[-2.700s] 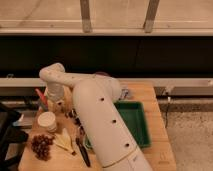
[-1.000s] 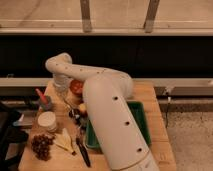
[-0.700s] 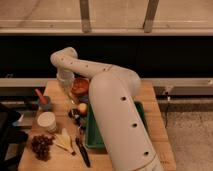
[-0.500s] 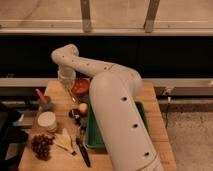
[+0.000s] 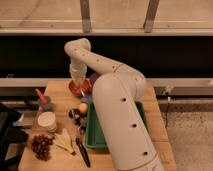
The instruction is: Place fork in red bowl
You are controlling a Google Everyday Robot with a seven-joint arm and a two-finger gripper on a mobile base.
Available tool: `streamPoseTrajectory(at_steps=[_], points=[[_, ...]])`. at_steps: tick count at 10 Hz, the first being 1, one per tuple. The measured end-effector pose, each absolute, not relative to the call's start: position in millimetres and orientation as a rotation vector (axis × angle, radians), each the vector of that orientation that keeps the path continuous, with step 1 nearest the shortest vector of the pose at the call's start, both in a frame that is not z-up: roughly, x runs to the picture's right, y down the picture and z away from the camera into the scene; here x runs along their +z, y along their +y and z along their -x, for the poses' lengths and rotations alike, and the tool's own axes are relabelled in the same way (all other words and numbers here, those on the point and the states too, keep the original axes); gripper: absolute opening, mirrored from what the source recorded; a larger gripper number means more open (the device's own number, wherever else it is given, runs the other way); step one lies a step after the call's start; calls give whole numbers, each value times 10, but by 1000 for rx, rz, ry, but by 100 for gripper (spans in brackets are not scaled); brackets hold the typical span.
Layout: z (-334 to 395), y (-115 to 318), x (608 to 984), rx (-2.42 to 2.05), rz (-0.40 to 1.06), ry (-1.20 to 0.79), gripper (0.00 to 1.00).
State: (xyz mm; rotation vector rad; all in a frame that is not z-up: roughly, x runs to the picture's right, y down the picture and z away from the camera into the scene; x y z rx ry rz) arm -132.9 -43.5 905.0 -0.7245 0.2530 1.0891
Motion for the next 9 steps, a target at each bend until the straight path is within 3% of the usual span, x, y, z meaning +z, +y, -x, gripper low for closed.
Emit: streamPoseTrajectory(at_steps=[2, 7, 9], points=[[1237, -420, 9183, 1110, 753, 282, 3], [1487, -615, 9248, 1067, 772, 254, 52], [1555, -620, 9220, 1036, 782, 250, 65]])
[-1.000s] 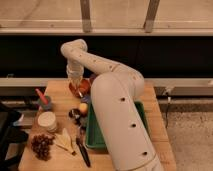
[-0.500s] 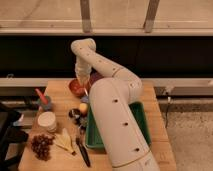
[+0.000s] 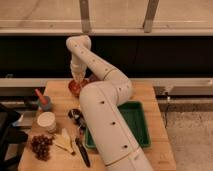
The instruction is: Place fork in red bowl
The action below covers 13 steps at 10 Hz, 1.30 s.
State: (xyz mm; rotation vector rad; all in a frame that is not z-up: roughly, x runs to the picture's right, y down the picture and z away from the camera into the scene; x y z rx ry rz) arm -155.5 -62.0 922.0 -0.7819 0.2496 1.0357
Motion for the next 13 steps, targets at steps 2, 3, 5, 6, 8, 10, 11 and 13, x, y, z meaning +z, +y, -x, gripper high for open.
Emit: streamPoseTrajectory(at_steps=[2, 3, 5, 6, 8, 10, 11, 13], points=[[1701, -492, 9161, 991, 801, 273, 65], [1716, -418, 9155, 980, 814, 288, 65], [1695, -252, 9158, 970, 842, 321, 65], [1667, -210, 9161, 972, 850, 331, 65], [1542, -226, 9199, 992, 852, 347, 65], [1370, -372, 9126, 1042, 816, 334, 65], [1253, -448, 9056, 1074, 790, 322, 65], [1039, -560, 8910, 1127, 744, 308, 65]])
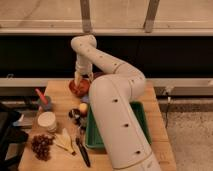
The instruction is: Place fork in red bowl
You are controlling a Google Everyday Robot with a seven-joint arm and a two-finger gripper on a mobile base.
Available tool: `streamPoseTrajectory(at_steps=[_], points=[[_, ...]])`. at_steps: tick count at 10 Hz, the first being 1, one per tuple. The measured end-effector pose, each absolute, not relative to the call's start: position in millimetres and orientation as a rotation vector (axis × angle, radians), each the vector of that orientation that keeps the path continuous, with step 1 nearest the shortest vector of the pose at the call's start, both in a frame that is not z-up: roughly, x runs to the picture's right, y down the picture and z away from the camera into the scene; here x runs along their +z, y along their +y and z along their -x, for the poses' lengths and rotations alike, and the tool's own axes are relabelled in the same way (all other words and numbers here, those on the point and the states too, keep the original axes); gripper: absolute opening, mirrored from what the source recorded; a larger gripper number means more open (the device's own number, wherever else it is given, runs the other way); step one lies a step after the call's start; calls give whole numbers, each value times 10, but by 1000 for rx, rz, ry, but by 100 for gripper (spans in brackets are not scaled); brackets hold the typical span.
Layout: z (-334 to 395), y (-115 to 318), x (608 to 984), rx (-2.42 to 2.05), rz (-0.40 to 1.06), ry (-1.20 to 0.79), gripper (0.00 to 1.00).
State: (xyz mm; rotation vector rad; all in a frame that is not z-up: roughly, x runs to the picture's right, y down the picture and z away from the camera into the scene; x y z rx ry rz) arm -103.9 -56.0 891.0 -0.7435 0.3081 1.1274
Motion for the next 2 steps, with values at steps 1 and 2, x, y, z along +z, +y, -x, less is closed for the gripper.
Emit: streamPoseTrajectory(at_steps=[1, 2], points=[[910, -604, 8801, 1161, 719, 302, 65], [729, -618, 8702, 1203, 693, 304, 65]])
